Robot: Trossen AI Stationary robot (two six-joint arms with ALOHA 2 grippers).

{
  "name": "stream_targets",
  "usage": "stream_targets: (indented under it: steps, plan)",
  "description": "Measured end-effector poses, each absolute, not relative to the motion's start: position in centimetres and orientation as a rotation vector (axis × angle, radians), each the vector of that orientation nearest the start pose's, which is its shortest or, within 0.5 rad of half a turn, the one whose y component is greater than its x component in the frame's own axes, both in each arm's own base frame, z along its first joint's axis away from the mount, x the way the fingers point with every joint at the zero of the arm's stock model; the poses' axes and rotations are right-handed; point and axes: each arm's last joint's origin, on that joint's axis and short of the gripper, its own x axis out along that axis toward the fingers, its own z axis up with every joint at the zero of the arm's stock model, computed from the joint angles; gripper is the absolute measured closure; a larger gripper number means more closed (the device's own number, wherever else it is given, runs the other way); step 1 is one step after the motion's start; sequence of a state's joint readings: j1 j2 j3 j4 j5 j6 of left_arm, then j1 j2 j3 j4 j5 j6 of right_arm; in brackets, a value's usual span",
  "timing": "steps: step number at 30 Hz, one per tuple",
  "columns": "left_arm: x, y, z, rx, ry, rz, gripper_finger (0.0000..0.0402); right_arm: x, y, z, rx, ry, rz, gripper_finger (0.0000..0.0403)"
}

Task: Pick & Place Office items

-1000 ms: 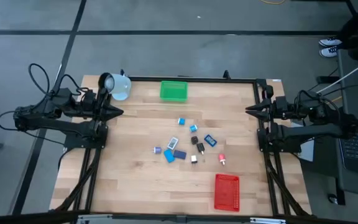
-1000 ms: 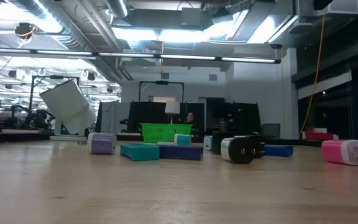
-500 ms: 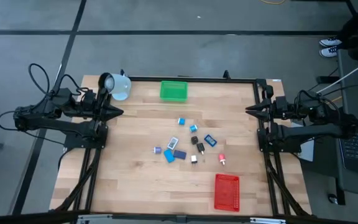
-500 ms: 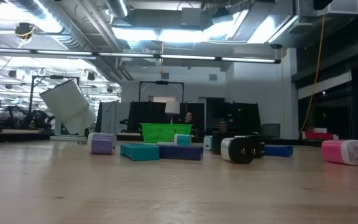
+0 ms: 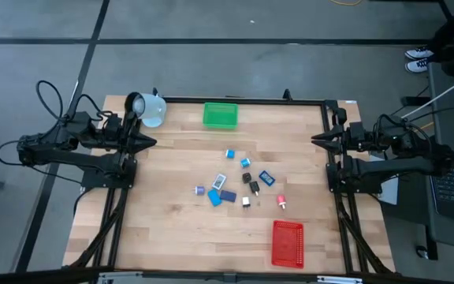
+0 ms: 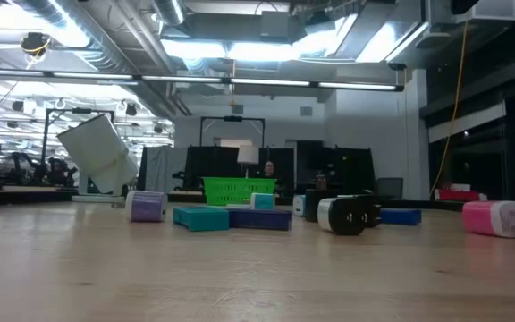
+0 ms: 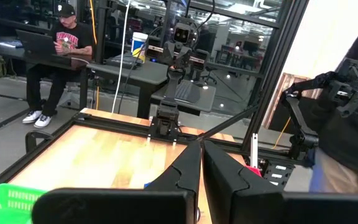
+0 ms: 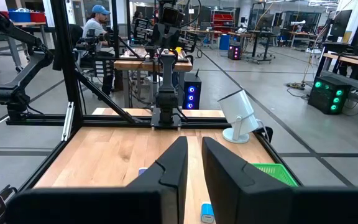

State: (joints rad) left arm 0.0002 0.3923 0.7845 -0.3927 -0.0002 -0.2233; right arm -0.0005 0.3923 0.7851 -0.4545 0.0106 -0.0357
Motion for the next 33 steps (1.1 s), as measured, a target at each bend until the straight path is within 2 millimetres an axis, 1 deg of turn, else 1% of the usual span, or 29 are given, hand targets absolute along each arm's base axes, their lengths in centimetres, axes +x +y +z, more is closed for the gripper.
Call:
stream_targets:
  steps: [15, 16, 19, 27, 30, 33]
  plan:
    - [7.62, 0.0, 35.34, -0.211, 0.001, 0.0, 0.0391, 7.6, -0.03, 34.77, -0.036, 0.062, -0.01, 0.0347]
    - [7.62, 0.01, 35.34, -0.158, 0.001, 0.004, 0.0391, 7.6, -0.03, 34.77, -0.036, 0.062, -0.01, 0.0347]
    - [7.63, 0.19, 35.51, 0.081, -0.014, 0.062, 0.0389, 7.6, -0.03, 34.77, -0.036, 0.062, -0.01, 0.0347]
    - [7.56, 0.54, 35.7, 0.426, 0.004, 0.189, 0.0391, 7.61, -0.04, 34.76, -0.036, 0.062, -0.01, 0.0347]
    - [7.55, 0.57, 35.7, 0.468, 0.011, 0.2, 0.0389, 7.6, -0.03, 34.77, -0.036, 0.062, -0.01, 0.0347]
    - [7.56, 0.54, 35.75, 0.409, -0.003, 0.19, 0.039, 7.6, -0.03, 34.77, -0.036, 0.062, -0.01, 0.0347]
